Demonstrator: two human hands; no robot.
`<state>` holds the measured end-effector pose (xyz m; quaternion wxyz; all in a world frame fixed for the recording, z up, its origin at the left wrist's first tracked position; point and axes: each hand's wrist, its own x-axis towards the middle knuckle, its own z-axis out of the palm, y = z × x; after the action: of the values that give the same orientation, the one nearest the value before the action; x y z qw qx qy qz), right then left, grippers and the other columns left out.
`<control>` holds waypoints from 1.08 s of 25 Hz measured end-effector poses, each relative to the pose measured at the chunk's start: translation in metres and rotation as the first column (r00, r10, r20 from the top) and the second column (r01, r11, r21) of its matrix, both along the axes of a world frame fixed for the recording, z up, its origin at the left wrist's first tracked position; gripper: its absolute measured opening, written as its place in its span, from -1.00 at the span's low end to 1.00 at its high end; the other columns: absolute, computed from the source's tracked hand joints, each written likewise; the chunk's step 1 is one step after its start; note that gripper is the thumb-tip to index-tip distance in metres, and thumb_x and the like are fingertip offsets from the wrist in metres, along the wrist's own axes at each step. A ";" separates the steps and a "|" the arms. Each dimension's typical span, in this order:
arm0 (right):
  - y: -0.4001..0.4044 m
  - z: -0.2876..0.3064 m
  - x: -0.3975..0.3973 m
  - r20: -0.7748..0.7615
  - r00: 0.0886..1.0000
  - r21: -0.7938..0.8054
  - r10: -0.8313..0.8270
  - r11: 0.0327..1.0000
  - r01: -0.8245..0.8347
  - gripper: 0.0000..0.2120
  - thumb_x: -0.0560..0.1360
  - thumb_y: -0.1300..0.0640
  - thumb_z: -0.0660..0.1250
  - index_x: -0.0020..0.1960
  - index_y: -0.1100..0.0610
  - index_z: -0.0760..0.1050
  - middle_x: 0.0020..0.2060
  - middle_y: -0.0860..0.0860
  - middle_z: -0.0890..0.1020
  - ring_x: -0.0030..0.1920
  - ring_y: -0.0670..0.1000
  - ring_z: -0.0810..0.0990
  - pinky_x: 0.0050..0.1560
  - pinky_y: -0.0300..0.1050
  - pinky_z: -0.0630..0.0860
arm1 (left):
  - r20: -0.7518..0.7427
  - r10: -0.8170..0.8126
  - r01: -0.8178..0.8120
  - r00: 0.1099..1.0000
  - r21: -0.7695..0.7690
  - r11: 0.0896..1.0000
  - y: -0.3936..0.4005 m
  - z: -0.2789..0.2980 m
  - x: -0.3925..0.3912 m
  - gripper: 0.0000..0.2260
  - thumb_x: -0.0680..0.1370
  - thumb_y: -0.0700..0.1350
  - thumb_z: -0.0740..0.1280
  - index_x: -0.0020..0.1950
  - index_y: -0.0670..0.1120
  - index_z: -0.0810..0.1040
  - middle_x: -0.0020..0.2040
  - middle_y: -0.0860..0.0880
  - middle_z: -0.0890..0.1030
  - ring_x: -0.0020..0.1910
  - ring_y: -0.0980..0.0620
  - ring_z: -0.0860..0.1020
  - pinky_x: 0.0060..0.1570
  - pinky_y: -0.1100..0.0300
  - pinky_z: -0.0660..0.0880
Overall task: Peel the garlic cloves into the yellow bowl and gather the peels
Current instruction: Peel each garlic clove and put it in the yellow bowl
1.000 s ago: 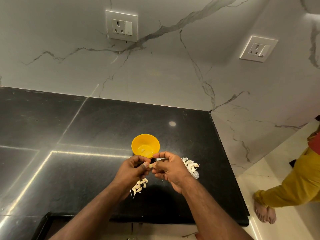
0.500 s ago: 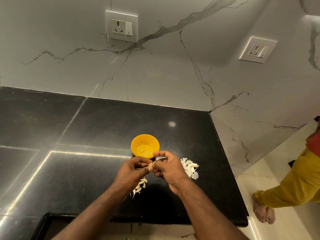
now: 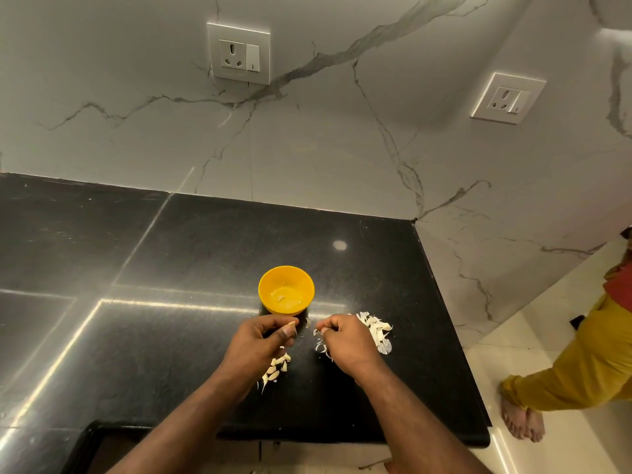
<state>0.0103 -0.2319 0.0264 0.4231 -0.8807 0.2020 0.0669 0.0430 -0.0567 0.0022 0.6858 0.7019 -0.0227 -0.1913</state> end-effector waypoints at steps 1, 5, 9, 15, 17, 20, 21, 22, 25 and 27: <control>-0.001 0.001 -0.001 -0.001 0.999 -0.059 0.036 0.998 -0.036 -0.85 0.57 0.13 0.33 -0.07 0.04 0.68 -0.21 -0.07 0.68 -0.20 -0.10 0.59 -0.15 -0.20 0.45 | 0.005 0.008 -0.008 1.000 0.008 1.000 -0.001 0.000 0.000 -0.87 0.59 -0.23 0.38 0.03 -0.04 0.70 -0.12 -0.09 0.73 -0.12 0.00 0.66 -0.19 0.21 0.56; 0.004 0.006 0.002 0.120 0.993 -0.051 -0.012 0.999 0.018 -0.85 0.55 0.16 0.36 0.05 0.06 0.69 -0.09 -0.08 0.71 -0.10 -0.13 0.63 -0.04 -0.19 0.54 | 0.041 0.027 -0.029 0.999 0.040 0.999 -0.002 0.000 0.000 -0.95 0.57 -0.22 0.42 0.00 -0.10 0.65 -0.16 -0.07 0.73 -0.14 -0.02 0.69 -0.18 0.19 0.56; 0.017 0.011 0.006 0.052 0.991 0.442 -0.126 0.892 0.090 -0.91 0.57 0.19 0.37 0.04 0.13 0.64 -0.20 0.04 0.70 -0.26 -0.08 0.61 -0.18 -0.10 0.59 | 0.069 -0.019 0.015 0.997 0.062 0.998 0.000 -0.001 0.002 -0.95 0.55 -0.23 0.44 -0.01 -0.10 0.64 -0.16 -0.06 0.73 -0.16 0.02 0.69 -0.16 0.16 0.57; 0.026 0.017 0.006 -0.039 0.981 0.702 -0.191 0.693 0.163 -0.82 0.53 0.37 0.39 0.12 0.28 0.56 -0.12 0.19 0.69 -0.18 0.03 0.68 -0.20 -0.17 0.63 | 0.053 -0.014 0.014 0.998 0.009 1.000 -0.001 0.001 0.004 -0.93 0.54 -0.32 0.42 -0.05 -0.17 0.64 -0.17 -0.09 0.73 -0.16 0.01 0.71 -0.18 0.22 0.58; 0.026 0.017 0.006 -0.042 0.979 0.735 -0.197 0.658 0.164 -0.81 0.53 0.41 0.37 0.12 0.28 0.55 -0.14 0.19 0.68 -0.18 0.03 0.68 -0.20 -0.17 0.64 | 0.043 0.003 -0.003 0.999 -0.005 1.000 0.000 0.001 0.005 -0.93 0.53 -0.33 0.43 -0.07 -0.17 0.64 -0.18 -0.10 0.73 -0.16 -0.02 0.71 -0.20 0.21 0.58; 0.026 0.016 0.006 -0.025 0.981 0.752 -0.191 0.643 0.144 -0.81 0.52 0.42 0.37 0.10 0.25 0.55 -0.15 0.17 0.68 -0.17 0.03 0.68 -0.19 -0.18 0.64 | 0.037 0.018 -0.017 0.999 -0.013 1.000 0.001 0.002 0.005 -0.92 0.52 -0.34 0.43 -0.09 -0.18 0.63 -0.19 -0.10 0.73 -0.18 -0.01 0.70 -0.21 0.24 0.58; 0.026 0.015 0.005 -0.015 0.982 0.744 -0.189 0.654 0.137 -0.81 0.52 0.42 0.38 0.10 0.25 0.55 -0.16 0.15 0.68 -0.18 0.03 0.69 -0.19 -0.17 0.64 | 0.045 0.017 -0.017 0.999 0.001 1.000 0.001 0.003 0.005 -0.92 0.52 -0.34 0.44 -0.08 -0.18 0.63 -0.19 -0.09 0.72 -0.18 0.01 0.70 -0.20 0.23 0.59; 0.026 0.015 0.005 -0.005 0.983 0.724 -0.184 0.677 0.131 -0.81 0.51 0.42 0.38 0.10 0.24 0.56 -0.16 0.14 0.69 -0.19 0.01 0.69 -0.19 -0.17 0.64 | 0.060 0.014 -0.016 0.998 0.027 1.000 0.001 0.002 0.005 -0.92 0.52 -0.33 0.44 -0.08 -0.16 0.64 -0.19 -0.07 0.72 -0.18 0.02 0.69 -0.18 0.20 0.60; 0.025 0.013 0.007 0.028 0.991 0.611 -0.129 0.787 0.085 -0.78 0.51 0.41 0.36 0.11 0.20 0.56 -0.20 0.12 0.67 -0.25 -0.04 0.65 -0.20 -0.18 0.61 | 0.106 -0.001 -0.010 0.994 0.109 0.994 0.004 0.000 0.005 -0.91 0.51 -0.28 0.46 -0.09 -0.10 0.67 -0.18 -0.03 0.72 -0.16 0.01 0.68 -0.10 0.06 0.63; 0.025 0.012 0.009 0.043 0.995 0.561 -0.087 0.827 0.048 -0.74 0.52 0.42 0.33 0.15 0.19 0.54 -0.22 0.11 0.63 -0.29 -0.06 0.60 -0.23 -0.19 0.57 | 0.112 -0.006 -0.008 0.994 0.117 0.993 0.005 -0.001 0.004 -0.91 0.51 -0.27 0.47 -0.09 -0.08 0.68 -0.17 -0.03 0.72 -0.14 -0.02 0.68 -0.08 0.03 0.62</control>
<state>0.0189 -0.2068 0.0380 0.6707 -0.7126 0.1902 0.0786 0.0472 -0.0522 0.0010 0.6410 0.7507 -0.0495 -0.1523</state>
